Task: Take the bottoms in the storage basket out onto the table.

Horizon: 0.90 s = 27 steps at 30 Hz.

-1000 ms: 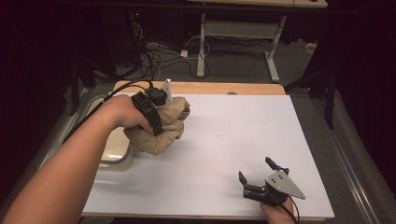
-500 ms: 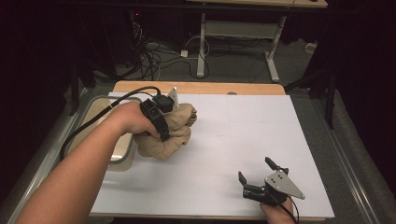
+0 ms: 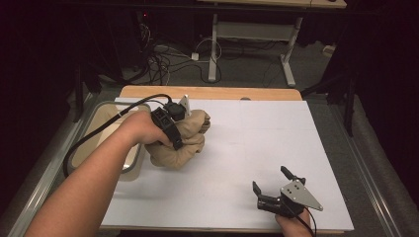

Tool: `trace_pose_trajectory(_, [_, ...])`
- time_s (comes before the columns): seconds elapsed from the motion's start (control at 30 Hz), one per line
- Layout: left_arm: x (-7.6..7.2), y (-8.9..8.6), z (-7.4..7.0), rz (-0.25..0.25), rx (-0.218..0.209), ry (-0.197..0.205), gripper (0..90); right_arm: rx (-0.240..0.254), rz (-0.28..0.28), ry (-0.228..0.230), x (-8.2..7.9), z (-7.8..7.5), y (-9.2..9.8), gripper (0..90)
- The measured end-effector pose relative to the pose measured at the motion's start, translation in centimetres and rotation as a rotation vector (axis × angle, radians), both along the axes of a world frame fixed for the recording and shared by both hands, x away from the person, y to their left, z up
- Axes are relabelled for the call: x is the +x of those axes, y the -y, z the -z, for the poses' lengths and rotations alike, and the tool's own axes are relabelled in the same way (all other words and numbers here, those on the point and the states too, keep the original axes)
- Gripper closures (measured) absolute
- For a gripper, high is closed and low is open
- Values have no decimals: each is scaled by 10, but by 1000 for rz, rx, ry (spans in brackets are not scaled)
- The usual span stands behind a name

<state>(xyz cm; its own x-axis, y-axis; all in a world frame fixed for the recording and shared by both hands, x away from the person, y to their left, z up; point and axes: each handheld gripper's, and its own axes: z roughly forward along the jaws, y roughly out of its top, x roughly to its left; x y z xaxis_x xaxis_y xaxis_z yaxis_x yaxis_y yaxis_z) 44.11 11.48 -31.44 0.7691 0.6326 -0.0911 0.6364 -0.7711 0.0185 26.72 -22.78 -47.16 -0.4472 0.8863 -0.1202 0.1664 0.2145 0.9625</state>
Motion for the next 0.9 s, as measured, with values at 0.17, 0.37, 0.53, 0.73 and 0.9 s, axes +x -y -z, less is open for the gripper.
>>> trace_pose_trajectory(0.17, [1,1,6,-5,-5,1,417,0,0,0,0,0,0,3])
trace_pose_trajectory(0.37, [3,1,10,-9,-24,15,416,0,2,2,0,0,0,2])
trace_pose_trajectory(0.53, [4,2,13,-13,-48,43,416,-1,2,0,0,0,0,3])
trace_pose_trajectory(0.73, [8,4,18,-37,-87,78,415,-1,5,1,0,0,0,3])
trace_pose_trajectory(0.9, [10,4,25,-51,-129,112,412,2,7,3,0,-1,1,3])
